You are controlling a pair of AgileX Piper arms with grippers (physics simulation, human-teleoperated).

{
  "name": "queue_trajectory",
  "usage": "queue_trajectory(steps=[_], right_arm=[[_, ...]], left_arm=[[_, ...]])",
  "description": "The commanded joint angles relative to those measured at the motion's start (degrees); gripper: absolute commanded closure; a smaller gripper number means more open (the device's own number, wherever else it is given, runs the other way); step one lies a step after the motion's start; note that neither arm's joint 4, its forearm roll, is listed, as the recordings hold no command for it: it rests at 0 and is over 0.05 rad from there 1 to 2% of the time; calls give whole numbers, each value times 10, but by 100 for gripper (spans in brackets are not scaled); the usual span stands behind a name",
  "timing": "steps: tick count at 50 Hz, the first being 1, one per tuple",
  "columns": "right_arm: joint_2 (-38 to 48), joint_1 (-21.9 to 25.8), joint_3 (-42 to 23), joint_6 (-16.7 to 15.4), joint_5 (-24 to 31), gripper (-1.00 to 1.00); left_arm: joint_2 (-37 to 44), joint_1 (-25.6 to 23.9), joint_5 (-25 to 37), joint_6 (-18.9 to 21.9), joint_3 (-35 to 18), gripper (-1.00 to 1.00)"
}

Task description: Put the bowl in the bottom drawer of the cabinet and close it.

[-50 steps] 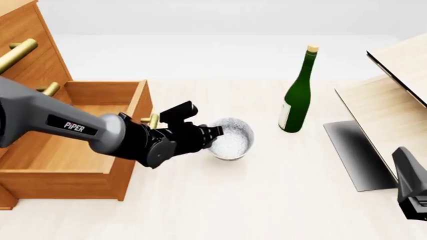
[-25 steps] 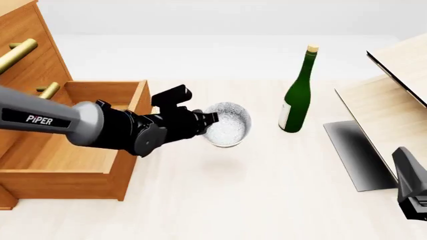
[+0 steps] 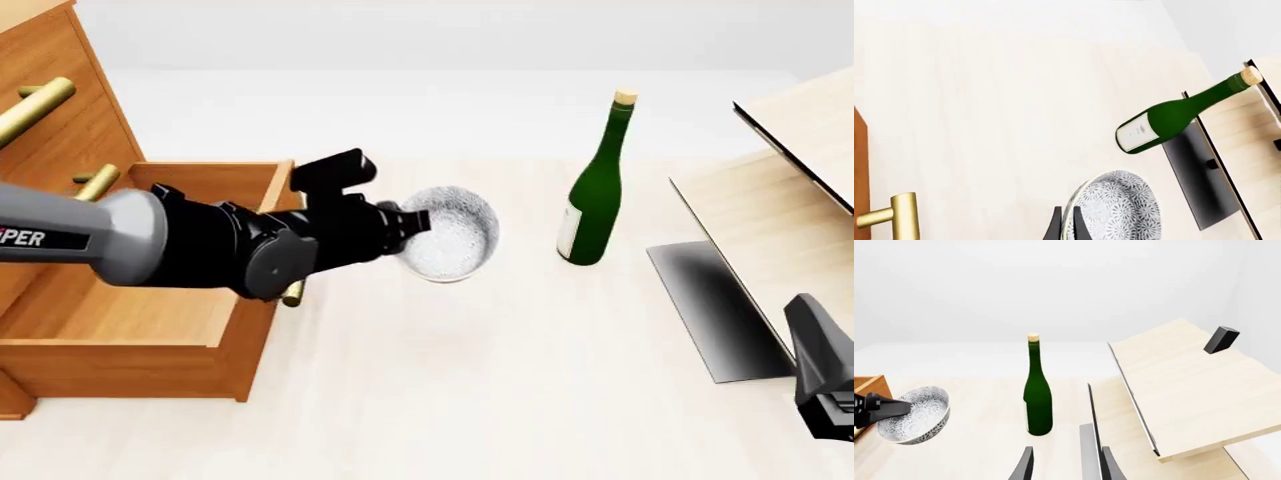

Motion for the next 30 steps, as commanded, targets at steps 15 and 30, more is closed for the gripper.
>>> queue_trajectory(steps=[15, 30], right_arm=[[0, 0, 0, 0, 0, -100], [0, 0, 0, 0, 0, -100]], left_arm=[[-59, 18, 21, 40, 11, 100], [-97, 27, 28, 55, 27, 100]])
